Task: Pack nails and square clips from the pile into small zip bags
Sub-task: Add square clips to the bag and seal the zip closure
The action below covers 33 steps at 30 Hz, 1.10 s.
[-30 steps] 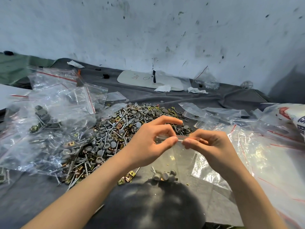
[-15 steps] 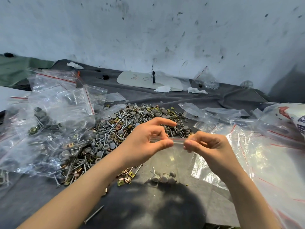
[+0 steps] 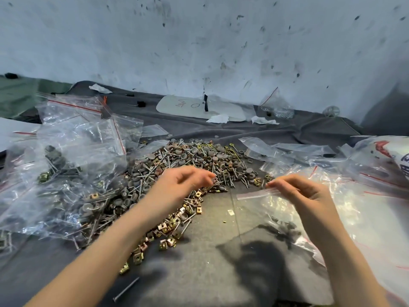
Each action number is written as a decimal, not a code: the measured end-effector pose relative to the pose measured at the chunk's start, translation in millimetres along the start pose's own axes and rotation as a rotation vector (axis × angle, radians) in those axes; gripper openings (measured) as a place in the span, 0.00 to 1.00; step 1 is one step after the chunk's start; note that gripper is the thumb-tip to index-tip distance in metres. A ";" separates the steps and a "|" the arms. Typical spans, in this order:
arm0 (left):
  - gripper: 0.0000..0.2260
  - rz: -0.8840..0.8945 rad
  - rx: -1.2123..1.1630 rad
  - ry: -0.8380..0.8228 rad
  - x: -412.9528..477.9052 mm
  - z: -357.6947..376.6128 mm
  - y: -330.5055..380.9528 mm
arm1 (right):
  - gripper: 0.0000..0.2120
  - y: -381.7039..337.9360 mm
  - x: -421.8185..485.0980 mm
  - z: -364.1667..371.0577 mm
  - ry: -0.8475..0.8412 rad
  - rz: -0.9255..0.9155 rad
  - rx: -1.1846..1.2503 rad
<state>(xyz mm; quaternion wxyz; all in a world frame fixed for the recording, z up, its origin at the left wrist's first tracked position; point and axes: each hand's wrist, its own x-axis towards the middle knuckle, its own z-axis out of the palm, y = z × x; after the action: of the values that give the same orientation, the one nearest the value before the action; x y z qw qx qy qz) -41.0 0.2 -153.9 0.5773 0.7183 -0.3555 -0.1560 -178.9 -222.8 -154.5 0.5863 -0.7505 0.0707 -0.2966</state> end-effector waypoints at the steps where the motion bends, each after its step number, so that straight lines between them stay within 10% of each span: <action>1: 0.16 -0.022 0.035 -0.063 0.0 12.0 -4.1 | 0.07 0.9 -1.0 3.9 0.005 0.013 0.014; 6: 0.35 -0.108 -0.034 -0.348 -4.2 68.9 -24.5 | 0.09 -6.9 -5.3 18.6 -0.028 0.043 0.224; 11: 0.07 -0.083 -0.209 -0.225 -5.2 88.6 -13.6 | 0.10 -16.1 2.0 30.8 -0.016 0.122 0.692; 20: 0.15 -0.322 -0.564 0.015 -16.9 -11.2 6.1 | 0.06 69.6 -10.6 43.8 0.307 0.240 0.086; 26: 0.12 -0.202 -0.058 0.482 -18.7 -102.3 14.8 | 0.10 74.1 -15.5 46.5 0.242 0.034 -0.197; 30: 0.36 -0.276 0.936 0.820 -10.5 -168.5 1.0 | 0.08 70.8 -14.8 49.8 0.235 -0.075 -0.371; 33: 0.42 -0.107 1.202 0.916 -7.5 -169.0 -17.4 | 0.08 68.9 -13.6 53.0 0.267 -0.165 -0.517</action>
<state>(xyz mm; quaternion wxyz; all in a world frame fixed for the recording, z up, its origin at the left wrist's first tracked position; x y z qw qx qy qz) 66.8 128.2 -123.5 0.1679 0.9187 -0.0684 0.3508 -145.3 -193.0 -230.1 0.3352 -0.8324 0.1589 -0.4116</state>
